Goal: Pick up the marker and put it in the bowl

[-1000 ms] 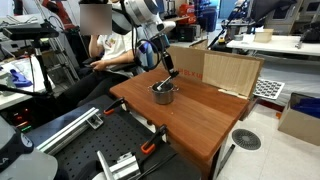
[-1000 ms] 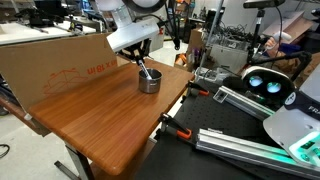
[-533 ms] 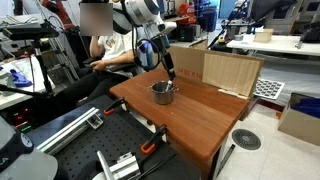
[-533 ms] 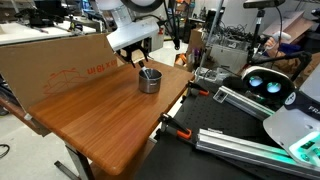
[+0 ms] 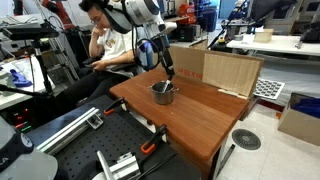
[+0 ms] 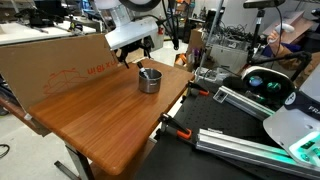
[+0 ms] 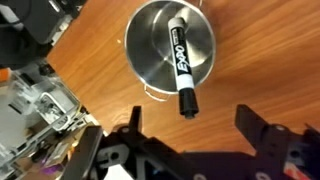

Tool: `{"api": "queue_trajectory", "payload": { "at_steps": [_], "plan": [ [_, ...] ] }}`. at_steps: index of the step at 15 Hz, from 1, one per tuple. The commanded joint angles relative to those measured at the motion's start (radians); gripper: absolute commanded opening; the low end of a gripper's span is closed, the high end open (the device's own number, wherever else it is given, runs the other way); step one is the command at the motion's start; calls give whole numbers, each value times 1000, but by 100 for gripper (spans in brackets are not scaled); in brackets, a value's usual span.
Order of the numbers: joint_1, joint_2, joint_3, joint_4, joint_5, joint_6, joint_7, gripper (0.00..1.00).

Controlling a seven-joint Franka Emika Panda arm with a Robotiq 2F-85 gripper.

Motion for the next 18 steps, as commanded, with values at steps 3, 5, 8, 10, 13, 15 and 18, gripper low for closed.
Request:
{"api": "queue_trajectory", "payload": {
  "at_steps": [3,5,8,10,13,15,18],
  "plan": [
    [-7,-73,13,-44,89,1,-122,100],
    [-21,-127,30,-79,150,9,-220,100],
    [-38,-214,55,-127,256,0,-424,100],
    [-43,-272,66,-155,332,-18,-568,100],
    [-25,-271,57,-138,338,-40,-580,100],
    [-31,-298,65,-151,372,-58,-652,100],
    [-33,-300,65,-159,375,-58,-669,100]
  ]
}}
